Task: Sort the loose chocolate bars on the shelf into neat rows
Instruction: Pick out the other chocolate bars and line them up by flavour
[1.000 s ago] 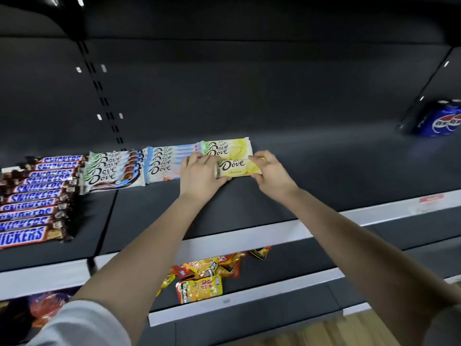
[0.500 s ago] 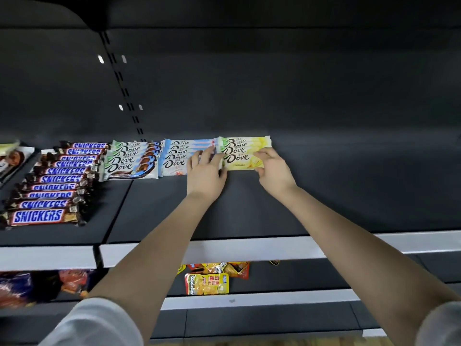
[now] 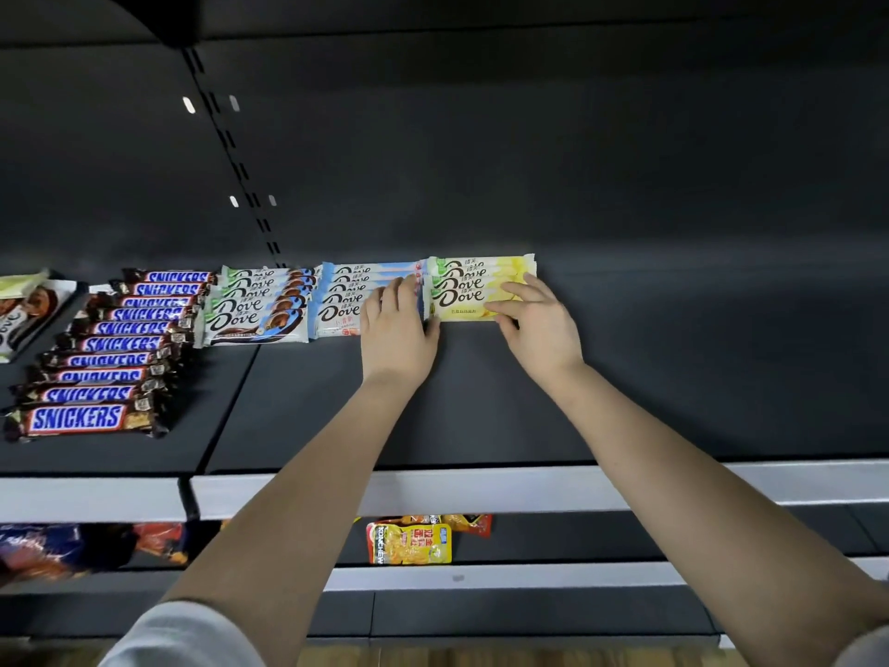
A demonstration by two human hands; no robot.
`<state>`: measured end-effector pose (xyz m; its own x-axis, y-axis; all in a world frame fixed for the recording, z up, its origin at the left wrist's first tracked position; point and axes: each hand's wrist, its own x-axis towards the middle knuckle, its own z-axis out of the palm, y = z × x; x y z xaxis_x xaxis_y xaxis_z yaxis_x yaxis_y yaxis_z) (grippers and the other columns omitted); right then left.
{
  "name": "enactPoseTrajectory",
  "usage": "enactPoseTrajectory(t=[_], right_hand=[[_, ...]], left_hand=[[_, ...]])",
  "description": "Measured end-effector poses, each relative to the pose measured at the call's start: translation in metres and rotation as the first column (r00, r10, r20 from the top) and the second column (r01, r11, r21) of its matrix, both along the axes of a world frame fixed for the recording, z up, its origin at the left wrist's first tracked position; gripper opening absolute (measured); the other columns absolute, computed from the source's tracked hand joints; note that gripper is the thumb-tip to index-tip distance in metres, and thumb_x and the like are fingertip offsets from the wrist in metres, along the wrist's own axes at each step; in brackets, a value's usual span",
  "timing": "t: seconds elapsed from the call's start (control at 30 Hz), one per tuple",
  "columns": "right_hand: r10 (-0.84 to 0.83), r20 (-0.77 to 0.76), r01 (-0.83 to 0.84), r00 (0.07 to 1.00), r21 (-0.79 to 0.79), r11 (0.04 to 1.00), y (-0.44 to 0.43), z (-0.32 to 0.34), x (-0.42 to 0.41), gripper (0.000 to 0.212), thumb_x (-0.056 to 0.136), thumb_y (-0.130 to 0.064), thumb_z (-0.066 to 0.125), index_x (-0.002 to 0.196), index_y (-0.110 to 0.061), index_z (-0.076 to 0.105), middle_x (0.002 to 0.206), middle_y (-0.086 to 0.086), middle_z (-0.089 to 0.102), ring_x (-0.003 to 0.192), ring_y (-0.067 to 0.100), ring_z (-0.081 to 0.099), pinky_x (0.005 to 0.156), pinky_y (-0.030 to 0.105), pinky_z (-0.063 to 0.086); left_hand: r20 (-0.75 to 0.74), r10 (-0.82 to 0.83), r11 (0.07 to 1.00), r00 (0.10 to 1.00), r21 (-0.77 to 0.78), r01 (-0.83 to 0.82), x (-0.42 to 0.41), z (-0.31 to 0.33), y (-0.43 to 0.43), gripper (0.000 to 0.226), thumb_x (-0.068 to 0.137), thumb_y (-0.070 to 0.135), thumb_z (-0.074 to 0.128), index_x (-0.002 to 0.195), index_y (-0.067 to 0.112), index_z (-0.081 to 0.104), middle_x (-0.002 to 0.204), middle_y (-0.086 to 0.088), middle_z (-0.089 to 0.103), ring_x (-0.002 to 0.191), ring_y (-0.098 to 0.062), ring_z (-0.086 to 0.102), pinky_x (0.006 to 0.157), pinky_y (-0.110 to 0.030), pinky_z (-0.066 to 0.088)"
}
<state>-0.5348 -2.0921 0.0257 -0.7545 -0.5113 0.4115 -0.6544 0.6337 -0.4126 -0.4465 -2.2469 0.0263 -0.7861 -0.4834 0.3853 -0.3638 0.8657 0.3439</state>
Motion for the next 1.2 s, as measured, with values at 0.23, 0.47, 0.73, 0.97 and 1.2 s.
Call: enactPoseTrajectory(t=[0.23,0.47,0.73,0.97,1.2], right_hand=[[0.089,0.012,-0.089,0.996,-0.016,0.996,-0.0012,-0.0011,0.0026,0.029,0.092,-0.011,0.050,0.115,-0.019,0.067,0.138,0.001,0.049,0.137,0.018,0.031,0.105,0.032,0.035],[0.048,-0.044,-0.046,0.998,0.040,0.998,-0.0020,0.0001,0.0034,0.030,0.090,-0.017,0.053,0.118,-0.020,0.064,0.142,0.003,0.044,0.138,0.019,0.028,0.109,0.040,0.025],[-0.064,-0.002,0.064,0.998,0.036,0.997,-0.0033,0.0024,0.0031,0.042,0.089,-0.019,0.051,0.131,-0.016,0.049,0.145,0.005,0.036,0.137,0.023,0.024,0.111,0.043,0.024],[-0.092,0.040,0.089,0.995,0.065,0.994,-0.0040,0.0021,0.0037,0.046,0.090,-0.021,0.050,0.135,-0.015,0.043,0.146,0.006,0.030,0.137,0.024,0.019,0.108,0.044,0.028],[-0.108,0.017,0.106,0.994,0.095,0.990,-0.0039,0.0041,0.0069,0.046,0.089,-0.022,0.050,0.134,-0.014,0.043,0.145,0.007,0.031,0.135,0.026,0.021,0.107,0.044,0.029]], left_hand=[[-0.005,0.018,1.000,1.000,-0.021,-0.018,-0.0007,-0.0008,-0.0010,0.046,0.093,0.033,0.047,0.133,0.012,0.041,0.143,-0.006,0.039,0.134,-0.027,0.027,0.114,-0.040,0.019],[0.009,0.006,1.000,1.000,-0.024,-0.006,-0.0004,-0.0011,-0.0017,0.053,0.092,0.040,0.047,0.136,0.012,0.038,0.146,-0.005,0.037,0.138,-0.025,0.023,0.115,-0.041,0.014],[0.031,-0.009,1.000,0.999,-0.011,0.010,0.0000,-0.0011,-0.0016,0.055,0.092,0.043,0.045,0.139,0.014,0.036,0.149,-0.004,0.032,0.141,-0.024,0.017,0.115,-0.042,0.008],[0.043,-0.013,1.000,0.999,-0.015,0.014,-0.0007,-0.0031,-0.0025,0.057,0.092,0.044,0.045,0.139,0.015,0.035,0.149,-0.003,0.032,0.141,-0.023,0.016,0.115,-0.042,0.008],[0.064,-0.025,0.999,0.998,-0.024,0.026,-0.0013,-0.0046,-0.0033,0.057,0.092,0.042,0.045,0.139,0.013,0.035,0.150,-0.005,0.031,0.141,-0.025,0.016,0.115,-0.044,0.008]])
